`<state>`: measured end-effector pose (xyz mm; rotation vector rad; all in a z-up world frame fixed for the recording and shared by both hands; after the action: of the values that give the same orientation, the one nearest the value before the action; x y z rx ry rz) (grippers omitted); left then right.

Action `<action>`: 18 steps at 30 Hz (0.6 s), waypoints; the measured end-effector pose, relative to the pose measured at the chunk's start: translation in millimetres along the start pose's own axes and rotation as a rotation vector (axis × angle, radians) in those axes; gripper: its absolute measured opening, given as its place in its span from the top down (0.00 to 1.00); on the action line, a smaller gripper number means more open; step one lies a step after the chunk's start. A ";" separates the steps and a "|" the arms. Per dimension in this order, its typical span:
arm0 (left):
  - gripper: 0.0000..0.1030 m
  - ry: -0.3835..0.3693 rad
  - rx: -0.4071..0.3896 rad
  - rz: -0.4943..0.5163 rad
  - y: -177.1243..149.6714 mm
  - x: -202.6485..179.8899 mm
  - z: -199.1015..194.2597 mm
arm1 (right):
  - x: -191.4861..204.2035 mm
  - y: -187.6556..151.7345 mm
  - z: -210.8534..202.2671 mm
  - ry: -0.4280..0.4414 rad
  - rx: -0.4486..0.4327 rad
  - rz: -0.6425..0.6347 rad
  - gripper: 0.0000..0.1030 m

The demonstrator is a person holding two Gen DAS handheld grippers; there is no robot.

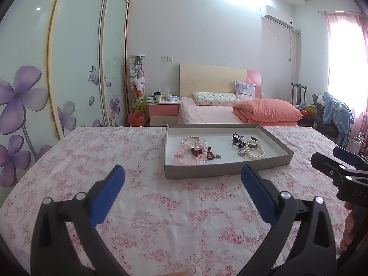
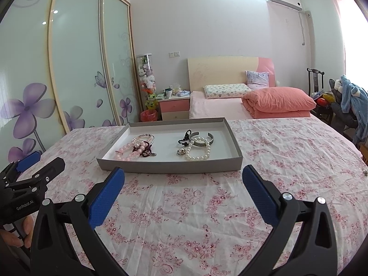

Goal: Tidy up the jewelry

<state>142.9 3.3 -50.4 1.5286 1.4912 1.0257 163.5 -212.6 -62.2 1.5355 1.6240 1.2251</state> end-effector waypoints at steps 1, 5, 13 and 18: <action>0.04 -0.001 0.000 0.000 -0.3 0.2 0.2 | 0.1 0.0 0.0 0.001 0.000 0.000 0.02; 0.04 -0.003 0.002 -0.001 -0.6 -0.2 0.4 | 0.3 0.0 0.0 0.001 0.000 0.001 0.02; 0.04 -0.003 0.003 -0.002 -1.5 -0.9 0.5 | 0.4 -0.4 -0.3 0.002 0.003 0.002 0.02; 0.04 -0.004 0.002 0.000 -0.9 -0.6 0.3 | 0.3 -1.1 0.2 0.005 0.004 0.004 0.02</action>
<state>142.8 2.7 -51.4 1.5308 1.4904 1.0208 163.2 -212.1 -63.2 1.5404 1.6282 1.2287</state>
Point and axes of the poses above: each gripper's, at about its wrist camera, not at the fingertips, and z roughly the way its jaws point, x to its left, y to its top, the point moved 8 cm from there along z, roughly the way its jaws point, and after that the axes turned 3 degrees about z, right-handed, at the moved point
